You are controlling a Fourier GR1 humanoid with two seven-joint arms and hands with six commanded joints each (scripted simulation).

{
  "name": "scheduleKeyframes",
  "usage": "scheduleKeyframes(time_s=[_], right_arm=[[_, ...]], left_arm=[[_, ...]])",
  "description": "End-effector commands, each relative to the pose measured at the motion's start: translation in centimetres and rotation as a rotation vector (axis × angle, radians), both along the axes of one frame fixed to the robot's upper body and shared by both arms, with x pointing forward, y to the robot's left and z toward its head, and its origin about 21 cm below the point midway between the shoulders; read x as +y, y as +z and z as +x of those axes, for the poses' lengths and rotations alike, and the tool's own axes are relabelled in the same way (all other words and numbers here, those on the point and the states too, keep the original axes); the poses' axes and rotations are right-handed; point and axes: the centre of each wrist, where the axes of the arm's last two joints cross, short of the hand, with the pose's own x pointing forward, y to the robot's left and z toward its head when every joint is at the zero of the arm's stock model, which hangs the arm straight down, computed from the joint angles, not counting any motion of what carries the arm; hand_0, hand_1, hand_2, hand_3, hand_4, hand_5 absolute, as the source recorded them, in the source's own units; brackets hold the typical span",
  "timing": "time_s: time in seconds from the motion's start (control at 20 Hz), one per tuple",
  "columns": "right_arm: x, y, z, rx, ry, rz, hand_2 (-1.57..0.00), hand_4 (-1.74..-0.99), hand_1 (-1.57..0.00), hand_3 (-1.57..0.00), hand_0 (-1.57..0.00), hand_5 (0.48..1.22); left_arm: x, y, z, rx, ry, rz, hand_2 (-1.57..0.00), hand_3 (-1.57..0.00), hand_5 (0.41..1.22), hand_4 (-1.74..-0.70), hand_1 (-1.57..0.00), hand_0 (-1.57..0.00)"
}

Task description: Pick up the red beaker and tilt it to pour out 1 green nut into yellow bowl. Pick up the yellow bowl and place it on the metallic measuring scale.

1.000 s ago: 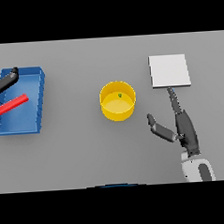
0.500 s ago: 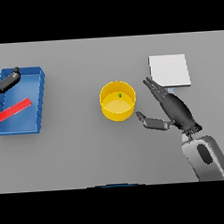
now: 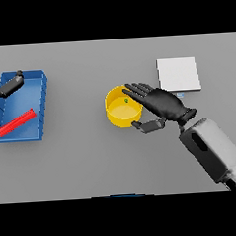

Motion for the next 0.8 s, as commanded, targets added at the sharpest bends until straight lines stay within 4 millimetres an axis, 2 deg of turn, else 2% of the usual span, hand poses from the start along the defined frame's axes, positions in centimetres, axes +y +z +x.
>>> scheduleKeyframes(time_s=[0.0, 0.45, 0.75], right_arm=[[0.2, 0.0, 0.3, 0.017, 0.023, -0.021, 0.00, -1.274, 0.00, 0.00, 0.00, 0.662], [3.0, -1.5, 2.7, 0.098, 0.166, -0.181, 0.00, -1.243, 0.00, 0.00, 0.00, 0.682], [3.8, -2.1, 3.6, 0.154, 0.180, -0.271, 0.00, -1.295, 0.00, 0.00, 0.00, 0.671]], left_arm=[[0.1, -0.2, 0.0, 0.008, 0.001, -0.001, 0.00, 0.00, 0.721, -0.80, 0.00, 0.00], [0.5, 0.1, 0.1, -0.005, -0.003, 0.003, 0.00, 0.00, 0.729, -0.80, 0.00, 0.00], [0.6, 0.2, 0.2, -0.001, 0.002, -0.004, 0.00, 0.00, 0.735, -0.80, 0.00, 0.00]])
